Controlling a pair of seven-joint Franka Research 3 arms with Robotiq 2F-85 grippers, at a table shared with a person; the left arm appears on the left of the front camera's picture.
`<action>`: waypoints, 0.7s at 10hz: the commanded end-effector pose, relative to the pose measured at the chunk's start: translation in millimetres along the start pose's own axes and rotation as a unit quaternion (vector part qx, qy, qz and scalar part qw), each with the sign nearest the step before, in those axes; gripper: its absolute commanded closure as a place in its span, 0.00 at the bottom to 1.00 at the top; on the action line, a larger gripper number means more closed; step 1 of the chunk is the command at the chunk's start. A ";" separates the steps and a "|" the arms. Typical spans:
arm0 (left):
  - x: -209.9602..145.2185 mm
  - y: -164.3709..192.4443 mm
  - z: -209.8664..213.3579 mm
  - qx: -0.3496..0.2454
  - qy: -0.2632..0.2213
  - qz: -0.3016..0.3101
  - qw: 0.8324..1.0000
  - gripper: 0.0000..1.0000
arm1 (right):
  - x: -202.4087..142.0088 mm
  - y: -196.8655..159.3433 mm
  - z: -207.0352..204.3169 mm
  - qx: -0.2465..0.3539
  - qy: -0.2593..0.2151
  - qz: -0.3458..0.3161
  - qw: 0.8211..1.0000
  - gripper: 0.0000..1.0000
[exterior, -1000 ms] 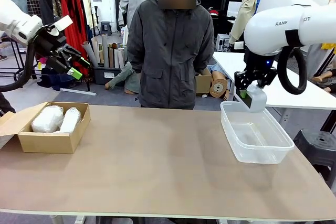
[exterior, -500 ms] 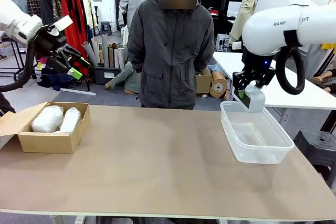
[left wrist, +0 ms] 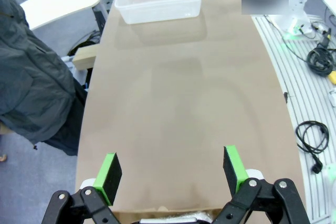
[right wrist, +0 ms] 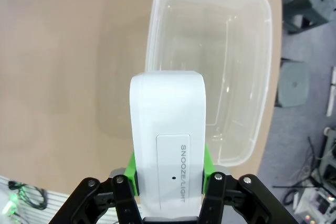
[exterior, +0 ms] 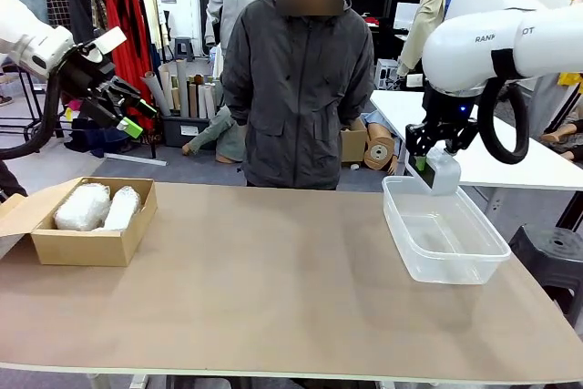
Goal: Separate and place wrapped and unwrapped clocks.
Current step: If the picked Digital clock is wrapped, place it in the Package Box ; if not, place it in the Organizing box.
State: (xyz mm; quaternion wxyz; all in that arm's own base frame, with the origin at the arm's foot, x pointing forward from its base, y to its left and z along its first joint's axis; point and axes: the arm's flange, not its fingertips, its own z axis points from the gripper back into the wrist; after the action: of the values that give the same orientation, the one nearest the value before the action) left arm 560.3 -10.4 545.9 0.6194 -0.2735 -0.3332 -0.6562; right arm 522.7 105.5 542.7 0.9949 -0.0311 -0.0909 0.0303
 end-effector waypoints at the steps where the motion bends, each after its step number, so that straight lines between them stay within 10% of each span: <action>1: 1.5 -0.4 1.4 0.003 -0.005 0.000 1.000 0.00 | 28.3 -13.2 -6.7 0.028 0.041 -0.030 0.998 1.00; 7: 1.5 -0.4 1.4 0.003 -0.005 0.000 1.000 0.00 | 59.4 -45.3 -89.6 0.028 0.050 -0.078 0.995 1.00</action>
State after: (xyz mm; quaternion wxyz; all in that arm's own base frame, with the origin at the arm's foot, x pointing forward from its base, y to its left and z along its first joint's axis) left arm 560.4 -10.3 545.9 0.6194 -0.2735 -0.3332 -0.6562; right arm 594.4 57.9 469.0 0.9987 0.0088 -0.0321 -0.0374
